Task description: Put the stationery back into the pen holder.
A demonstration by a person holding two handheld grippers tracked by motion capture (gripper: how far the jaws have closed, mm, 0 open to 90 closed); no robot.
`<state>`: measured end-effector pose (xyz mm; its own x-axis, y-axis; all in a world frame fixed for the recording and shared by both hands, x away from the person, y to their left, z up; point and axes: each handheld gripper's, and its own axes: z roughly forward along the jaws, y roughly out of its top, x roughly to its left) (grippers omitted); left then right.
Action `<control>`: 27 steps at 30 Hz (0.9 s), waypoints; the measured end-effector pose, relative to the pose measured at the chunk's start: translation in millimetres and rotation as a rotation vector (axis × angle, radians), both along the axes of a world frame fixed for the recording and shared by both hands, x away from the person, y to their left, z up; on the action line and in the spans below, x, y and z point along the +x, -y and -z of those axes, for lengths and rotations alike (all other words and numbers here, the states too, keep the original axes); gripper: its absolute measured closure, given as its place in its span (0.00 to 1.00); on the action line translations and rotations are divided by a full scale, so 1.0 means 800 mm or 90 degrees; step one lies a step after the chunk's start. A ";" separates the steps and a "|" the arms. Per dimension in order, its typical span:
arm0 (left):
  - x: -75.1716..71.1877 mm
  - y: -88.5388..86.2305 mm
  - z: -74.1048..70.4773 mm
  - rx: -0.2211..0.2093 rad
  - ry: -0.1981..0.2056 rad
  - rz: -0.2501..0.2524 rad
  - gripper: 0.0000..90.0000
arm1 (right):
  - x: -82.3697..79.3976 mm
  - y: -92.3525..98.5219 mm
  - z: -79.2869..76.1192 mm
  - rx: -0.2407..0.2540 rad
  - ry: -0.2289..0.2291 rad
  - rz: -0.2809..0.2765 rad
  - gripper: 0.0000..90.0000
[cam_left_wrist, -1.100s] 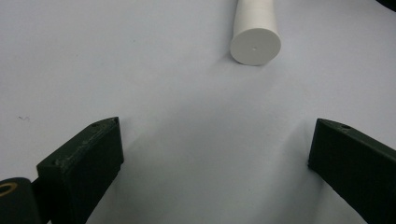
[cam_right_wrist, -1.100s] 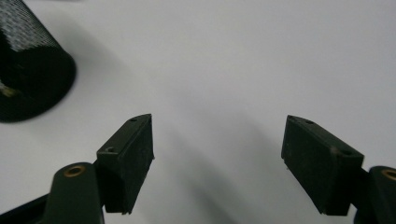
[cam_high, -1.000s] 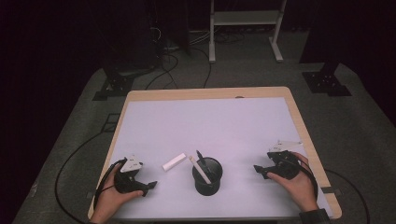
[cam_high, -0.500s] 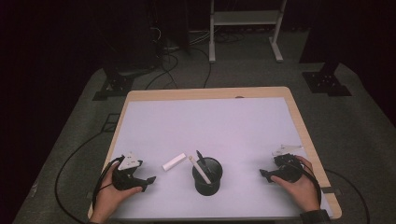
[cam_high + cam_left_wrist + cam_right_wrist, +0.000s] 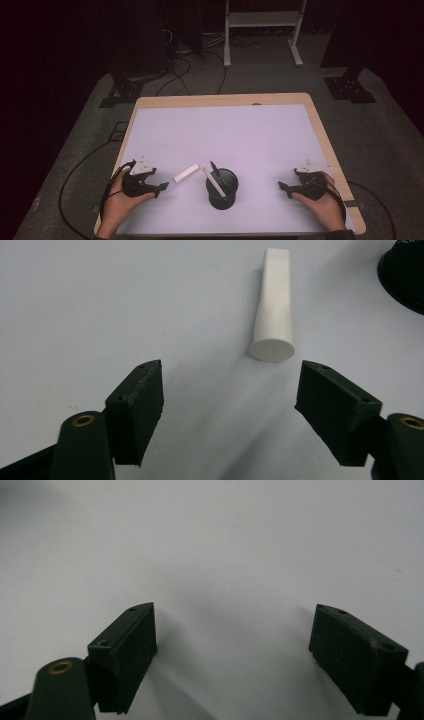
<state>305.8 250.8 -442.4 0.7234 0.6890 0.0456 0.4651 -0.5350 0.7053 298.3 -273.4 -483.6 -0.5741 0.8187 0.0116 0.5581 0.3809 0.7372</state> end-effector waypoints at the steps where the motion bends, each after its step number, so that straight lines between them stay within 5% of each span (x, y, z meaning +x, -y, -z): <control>1: 0.001 0.002 -0.001 0.003 -0.001 0.002 0.32 | 0.000 0.000 0.000 -0.001 0.000 0.000 0.20; 27: 0.038 0.048 -0.023 0.006 -0.032 0.000 0.49 | 0.000 0.000 0.000 0.005 -0.001 0.002 0.20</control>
